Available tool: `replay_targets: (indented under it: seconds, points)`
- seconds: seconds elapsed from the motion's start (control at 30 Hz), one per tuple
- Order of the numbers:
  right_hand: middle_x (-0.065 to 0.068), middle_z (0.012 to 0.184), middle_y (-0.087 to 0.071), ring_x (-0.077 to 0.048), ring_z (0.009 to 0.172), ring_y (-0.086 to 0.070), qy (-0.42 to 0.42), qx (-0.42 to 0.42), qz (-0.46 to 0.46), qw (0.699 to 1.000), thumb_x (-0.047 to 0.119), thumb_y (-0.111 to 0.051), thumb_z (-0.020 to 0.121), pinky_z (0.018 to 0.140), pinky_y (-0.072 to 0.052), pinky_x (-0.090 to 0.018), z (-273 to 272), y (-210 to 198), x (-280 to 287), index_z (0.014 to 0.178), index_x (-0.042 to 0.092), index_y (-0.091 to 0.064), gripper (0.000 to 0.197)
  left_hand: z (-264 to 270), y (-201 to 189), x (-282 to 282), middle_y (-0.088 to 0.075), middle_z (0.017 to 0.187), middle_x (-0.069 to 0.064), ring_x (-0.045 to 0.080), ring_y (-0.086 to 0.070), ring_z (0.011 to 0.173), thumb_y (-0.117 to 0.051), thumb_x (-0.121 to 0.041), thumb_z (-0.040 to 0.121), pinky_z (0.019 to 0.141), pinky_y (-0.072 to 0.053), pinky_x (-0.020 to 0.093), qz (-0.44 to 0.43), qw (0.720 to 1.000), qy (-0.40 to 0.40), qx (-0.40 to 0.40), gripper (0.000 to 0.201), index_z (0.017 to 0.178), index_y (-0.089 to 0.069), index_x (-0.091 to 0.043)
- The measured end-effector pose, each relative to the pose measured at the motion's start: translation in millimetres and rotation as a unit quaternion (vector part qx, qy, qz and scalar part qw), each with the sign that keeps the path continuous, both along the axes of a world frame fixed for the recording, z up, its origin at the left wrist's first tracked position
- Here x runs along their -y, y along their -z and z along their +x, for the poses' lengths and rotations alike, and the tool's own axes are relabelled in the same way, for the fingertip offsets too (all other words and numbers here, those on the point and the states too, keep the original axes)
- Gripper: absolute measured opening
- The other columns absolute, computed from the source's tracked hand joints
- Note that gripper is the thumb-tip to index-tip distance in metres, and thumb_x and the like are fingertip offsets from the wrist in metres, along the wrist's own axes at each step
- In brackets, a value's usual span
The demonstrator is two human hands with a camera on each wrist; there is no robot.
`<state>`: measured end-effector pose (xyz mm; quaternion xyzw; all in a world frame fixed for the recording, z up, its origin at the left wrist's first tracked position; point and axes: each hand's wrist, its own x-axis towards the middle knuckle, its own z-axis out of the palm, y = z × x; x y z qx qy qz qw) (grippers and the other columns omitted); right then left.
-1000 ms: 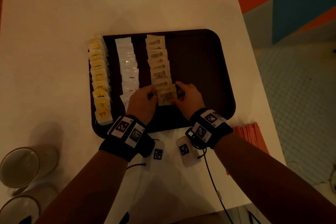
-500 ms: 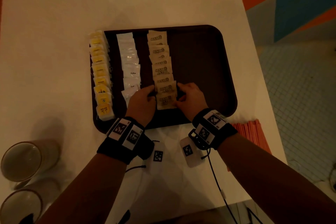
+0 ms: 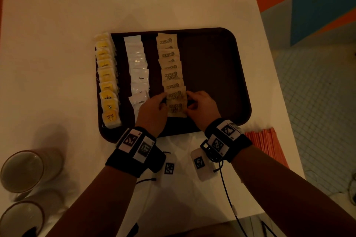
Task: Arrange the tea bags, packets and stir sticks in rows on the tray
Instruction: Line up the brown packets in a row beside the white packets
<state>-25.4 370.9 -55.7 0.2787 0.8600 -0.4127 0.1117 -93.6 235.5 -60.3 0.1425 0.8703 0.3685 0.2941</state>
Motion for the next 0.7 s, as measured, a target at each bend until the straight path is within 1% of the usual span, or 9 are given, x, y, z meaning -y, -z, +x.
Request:
replay_targets:
  seconds: [0.07, 0.13, 0.2, 0.3, 0.37, 0.53, 0.63, 0.7]
  points:
    - [-0.007, 0.127, -0.046, -0.007, 0.087, -0.051, 0.012, 0.007, -0.004, 1.000, 0.014, -0.063, 0.084, 0.083, -0.040, -0.014, 1, 1, -1, 0.135, 0.014, -0.041, 0.056, 1, -4, 10, -0.051, 0.133, 0.010, 0.024, -0.049, 0.122, -0.040, -0.008, 0.094, 0.099, -0.036, 0.023, 0.017, 0.999, -0.035, -0.011, 0.038, 0.131, -0.046, -0.013]
    - [-0.007, 0.127, -0.046, -0.006, 0.089, -0.051, 0.018, 0.012, -0.007, 1.000, 0.015, -0.064, 0.083, 0.083, -0.040, -0.014, 4, 1, -3, 0.136, 0.014, -0.040, 0.057, 1, -8, 25, -0.048, 0.136, 0.015, 0.027, -0.045, 0.126, -0.040, -0.002, 0.093, 0.104, -0.034, 0.027, 0.049, 0.994, -0.086, -0.036, 0.039, 0.130, -0.046, -0.009]
    - [-0.007, 0.128, -0.047, -0.007, 0.090, -0.051, 0.021, 0.015, -0.007, 1.000, 0.014, -0.064, 0.083, 0.084, -0.041, -0.015, 6, 2, -4, 0.136, 0.015, -0.040, 0.058, 1, -9, 39, -0.040, 0.141, 0.016, 0.026, -0.037, 0.132, -0.038, 0.004, 0.090, 0.109, -0.028, 0.027, 0.060, 0.989, -0.127, -0.044, 0.043, 0.131, -0.044, -0.007]
    - [-0.007, 0.128, -0.047, -0.008, 0.091, -0.051, 0.016, 0.015, -0.003, 1.000, 0.014, -0.065, 0.082, 0.086, -0.041, -0.016, 6, 2, -3, 0.136, 0.015, -0.040, 0.059, 1, -4, 46, -0.030, 0.148, 0.016, 0.026, -0.025, 0.140, -0.035, 0.008, 0.089, 0.117, -0.020, 0.036, 0.046, 0.988, -0.146, -0.026, 0.049, 0.135, -0.039, -0.008]
    - [-0.008, 0.127, -0.047, -0.008, 0.092, -0.051, 0.013, 0.014, -0.003, 1.000, 0.013, -0.064, 0.083, 0.086, -0.041, -0.015, 6, 1, -2, 0.136, 0.014, -0.040, 0.058, -1, -3, 45, -0.028, 0.149, 0.017, 0.027, -0.023, 0.140, -0.034, 0.009, 0.088, 0.117, -0.020, 0.040, 0.047, 0.989, -0.140, -0.022, 0.051, 0.137, -0.035, -0.006]
    - [-0.007, 0.127, -0.047, -0.007, 0.092, -0.050, 0.017, 0.014, -0.005, 1.000, 0.011, -0.063, 0.083, 0.085, -0.040, -0.014, 4, 2, 1, 0.136, 0.015, -0.040, 0.057, -9, 2, 42, -0.027, 0.149, 0.018, 0.029, -0.024, 0.140, -0.033, 0.007, 0.090, 0.117, -0.020, 0.041, 0.055, 0.988, -0.143, -0.005, 0.051, 0.139, -0.030, -0.004]
    - [-0.007, 0.128, -0.046, -0.007, 0.094, -0.049, 0.017, 0.017, -0.009, 1.000, 0.012, -0.062, 0.084, 0.086, -0.040, -0.015, 4, 0, 1, 0.136, 0.015, -0.039, 0.057, -11, 4, 43, -0.029, 0.148, 0.018, 0.029, -0.026, 0.139, -0.033, 0.007, 0.090, 0.117, -0.021, 0.039, 0.055, 0.988, -0.146, -0.004, 0.051, 0.139, -0.031, -0.005]
    - [-0.007, 0.128, -0.045, -0.007, 0.095, -0.049, 0.018, 0.021, -0.013, 1.000, 0.012, -0.062, 0.084, 0.087, -0.041, -0.016, 5, 0, 2, 0.136, 0.015, -0.039, 0.057, -13, 8, 46, -0.034, 0.145, 0.019, 0.030, -0.031, 0.136, -0.033, 0.007, 0.087, 0.115, -0.025, 0.044, 0.061, 0.989, -0.136, -0.011, 0.053, 0.138, -0.034, -0.005]
